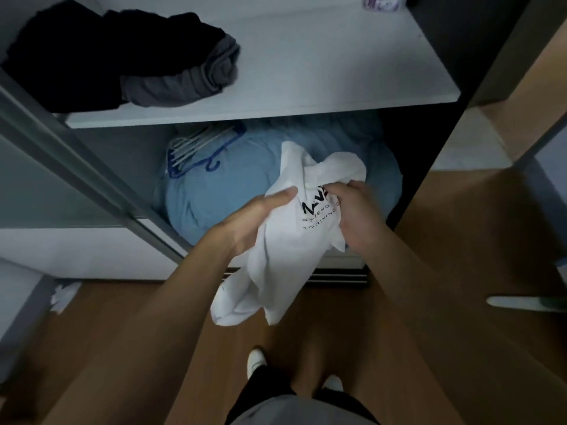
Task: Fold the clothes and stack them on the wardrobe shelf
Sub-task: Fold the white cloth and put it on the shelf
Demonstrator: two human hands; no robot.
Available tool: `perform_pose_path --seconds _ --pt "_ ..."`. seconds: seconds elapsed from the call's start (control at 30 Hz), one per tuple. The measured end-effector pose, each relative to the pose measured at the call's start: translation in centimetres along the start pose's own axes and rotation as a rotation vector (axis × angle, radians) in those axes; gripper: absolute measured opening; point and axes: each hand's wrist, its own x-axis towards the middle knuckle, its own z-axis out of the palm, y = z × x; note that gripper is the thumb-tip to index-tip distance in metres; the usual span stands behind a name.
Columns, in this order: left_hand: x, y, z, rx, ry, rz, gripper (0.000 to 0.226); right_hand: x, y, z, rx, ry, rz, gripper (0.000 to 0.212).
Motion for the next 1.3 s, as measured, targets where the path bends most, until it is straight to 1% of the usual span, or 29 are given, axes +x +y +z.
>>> perform_pose_path --seconds 0.03,0.07,0.13,0.17,0.2,0.27,0.33,0.4,0.43,0.5,0.57,0.6,0.7,0.77,0.8,0.83,0.87,0.9,0.93,0.97,1.0,1.03,1.1,1.13,1.17,1.2,1.23,1.27,1.3 --pt "-0.3 -0.5 -0.1 -0.081 -0.002 -0.014 0.051 -0.7 0.3 0.3 0.003 0.003 -0.022 0.011" --pt "-0.6 -1.0 -0.2 -0.172 0.000 -0.031 0.054 -1.2 0.5 0.6 0.013 -0.003 -0.044 0.011" --pt "-1.3 -1.6 -0.7 -0.304 -0.021 -0.086 0.074 -1.9 0.8 0.9 0.002 -0.021 -0.053 0.015" --pt "-1.5 -1.8 -1.0 -0.331 -0.034 -0.103 0.080 -2.1 0.9 1.1 -0.020 -0.031 -0.046 0.017" --pt "-1.8 -2.0 -1.2 -0.337 -0.045 -0.103 0.082 -2.2 1.1 1.1 -0.056 -0.042 -0.040 0.019" --pt "-2.2 -2.2 -1.7 -0.341 -0.055 -0.065 0.076 -2.7 1.6 1.4 -0.180 -0.056 -0.009 0.019" --pt "-2.4 -2.4 -2.1 -0.351 -0.010 -0.010 0.060 -3.4 2.5 1.8 -0.279 -0.064 0.021 0.019" --pt "-2.3 -3.0 -2.6 -0.318 0.103 0.040 0.040 -4.0 3.8 2.1 -0.328 -0.062 0.070 0.020" --pt "-2.3 -3.4 -2.9 -0.304 0.167 0.059 0.035 -4.2 4.3 2.2 -0.349 -0.049 0.103 0.016" --pt "-2.4 -4.0 -3.5 -0.311 0.251 0.089 0.031 -4.4 5.6 2.2 -0.407 -0.007 0.172 0.015" --pt "-2.9 -4.3 -4.2 -0.330 0.278 0.114 0.029 -4.4 6.8 2.0 -0.492 0.027 0.206 0.012" --pt "-3.1 -4.3 -4.5 -0.325 0.282 0.127 0.029 -4.1 7.6 1.7 -0.539 0.035 0.201 0.015" --pt "-3.9 -3.8 -5.2 -0.256 0.291 0.177 0.027 -4.3 9.2 1.0 -0.671 0.012 0.187 0.024" --pt "-4.4 -3.5 -5.5 -0.174 0.253 0.216 0.023 -4.3 9.9 0.8 -0.816 -0.052 0.156 0.028" --pt "-4.6 -3.3 -5.6 -0.129 0.230 0.228 0.021 -4.3 10.1 1.0 -0.894 -0.080 0.149 0.023" --pt "-4.9 -3.1 -5.7 -0.089 0.204 0.237 0.019 -4.2 10.0 1.5 -0.937 -0.099 0.144 0.010" --pt "-5.1 -3.0 -5.8 -0.055 0.175 0.249 0.017 -4.0 9.9 2.1 -0.947 -0.102 0.128 0.012" --pt "-5.3 -2.9 -6.1 -0.024 0.147 0.263 0.016 -3.8 9.6 2.8 -0.926 -0.084 0.086 0.034" --pt "-5.4 -2.8 -6.3 0.008 0.127 0.277 0.018 -3.6 9.1 3.7 -0.868 -0.073 0.016 0.051" --pt "-5.5 -2.7 -6.6 0.042 0.118 0.292 0.019 -3.4 8.6 4.6 -0.838 -0.081 -0.069 0.059" --pt "-5.7 -2.6 -6.8 0.074 0.118 0.309 0.017 -3.3 8.1 5.5 -0.828 -0.131 -0.136 0.059" --pt "-5.9 -2.6 -7.2 0.099 0.120 0.330 0.013 -3.3 7.6 6.5 -0.838 -0.189 -0.175 0.050" --pt "-6.2 -2.6 -8.0 0.125 0.120 0.368 0.004 -3.0 7.2 8.1 -0.919 -0.244 -0.197 0.014" --pt "-6.2 -2.7 -8.4 0.146 0.128 0.379 0.006 -2.9 7.2 8.7 -0.962 -0.237 -0.227 0.016" --pt "-6.2 -2.7 -9.1 0.183 0.142 0.387 0.008 -2.6 7.1 9.2 -1.005 -0.208 -0.249 0.028" --pt "-6.1 -2.8 -9.8 0.241 0.164 0.389 0.009 -2.4 7.1 9.6 -1.024 -0.156 -0.251 0.033" --pt "-6.0 -2.9 -10.7 0.324 0.188 0.378 0.012 -2.4 6.9 9.9 -1.006 -0.090 -0.246 0.031" --pt "-5.9 -3.1 -11.6 0.410 0.203 0.343 0.020 -2.4 6.6 10.1 -0.949 -0.036 -0.238 0.028" --pt "-5.8 -3.4 -12.6 0.473 0.198 0.288 0.033 -2.4 6.3 10.1 -0.866 0.001 -0.234 0.027"
